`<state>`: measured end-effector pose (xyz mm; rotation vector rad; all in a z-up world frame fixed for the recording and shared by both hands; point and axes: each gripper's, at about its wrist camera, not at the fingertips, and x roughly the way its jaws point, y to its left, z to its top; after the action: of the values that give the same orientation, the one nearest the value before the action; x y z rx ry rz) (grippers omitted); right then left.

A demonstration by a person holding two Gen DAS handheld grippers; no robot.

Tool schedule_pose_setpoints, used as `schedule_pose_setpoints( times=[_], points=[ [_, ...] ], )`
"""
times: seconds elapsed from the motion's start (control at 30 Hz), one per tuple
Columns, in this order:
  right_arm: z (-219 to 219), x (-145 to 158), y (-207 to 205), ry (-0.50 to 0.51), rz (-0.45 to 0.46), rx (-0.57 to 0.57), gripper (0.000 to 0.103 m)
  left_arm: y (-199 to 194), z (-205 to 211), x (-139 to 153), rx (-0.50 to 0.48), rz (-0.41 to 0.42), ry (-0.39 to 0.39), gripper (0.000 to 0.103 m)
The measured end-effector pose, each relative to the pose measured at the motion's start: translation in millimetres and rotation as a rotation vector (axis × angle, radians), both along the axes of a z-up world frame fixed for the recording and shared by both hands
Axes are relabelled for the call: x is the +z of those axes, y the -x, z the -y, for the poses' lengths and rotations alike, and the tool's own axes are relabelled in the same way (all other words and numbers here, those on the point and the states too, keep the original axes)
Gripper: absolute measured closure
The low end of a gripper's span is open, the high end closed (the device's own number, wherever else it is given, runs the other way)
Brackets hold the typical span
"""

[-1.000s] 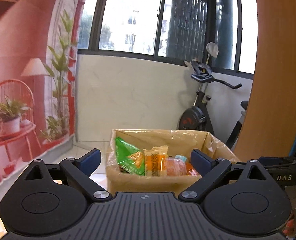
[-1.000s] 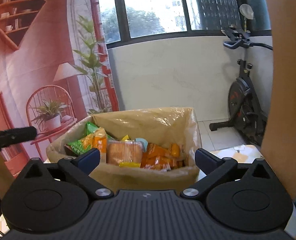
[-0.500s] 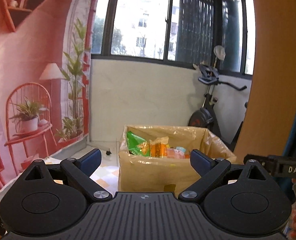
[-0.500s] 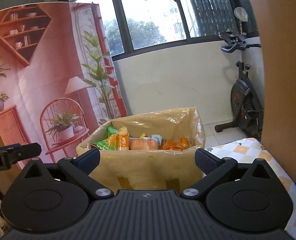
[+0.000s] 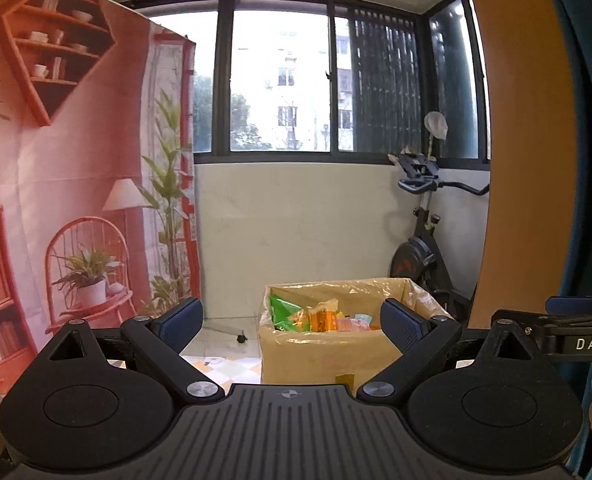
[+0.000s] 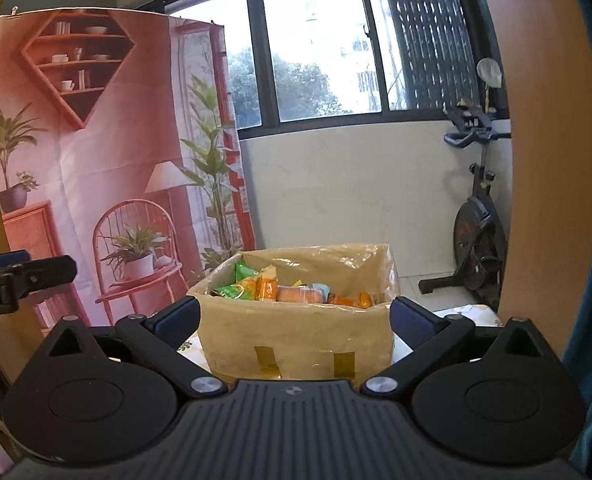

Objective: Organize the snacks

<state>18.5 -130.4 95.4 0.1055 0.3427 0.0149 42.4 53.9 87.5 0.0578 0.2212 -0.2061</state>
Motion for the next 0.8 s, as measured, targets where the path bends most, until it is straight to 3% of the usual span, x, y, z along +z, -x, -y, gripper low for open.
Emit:
schedule_pose_setpoints(
  times=[0.37, 0.8],
  points=[
    [-5, 13, 18, 0.023, 0.054, -0.012, 0.0, 10, -2, 7, 0.03, 0.023, -0.002, 0.006],
    [-3, 13, 20, 0.044, 0.056, -0.023, 0.0, 12, -4, 9, 0.039, 0.018, 0.007, 0.006]
  ],
)
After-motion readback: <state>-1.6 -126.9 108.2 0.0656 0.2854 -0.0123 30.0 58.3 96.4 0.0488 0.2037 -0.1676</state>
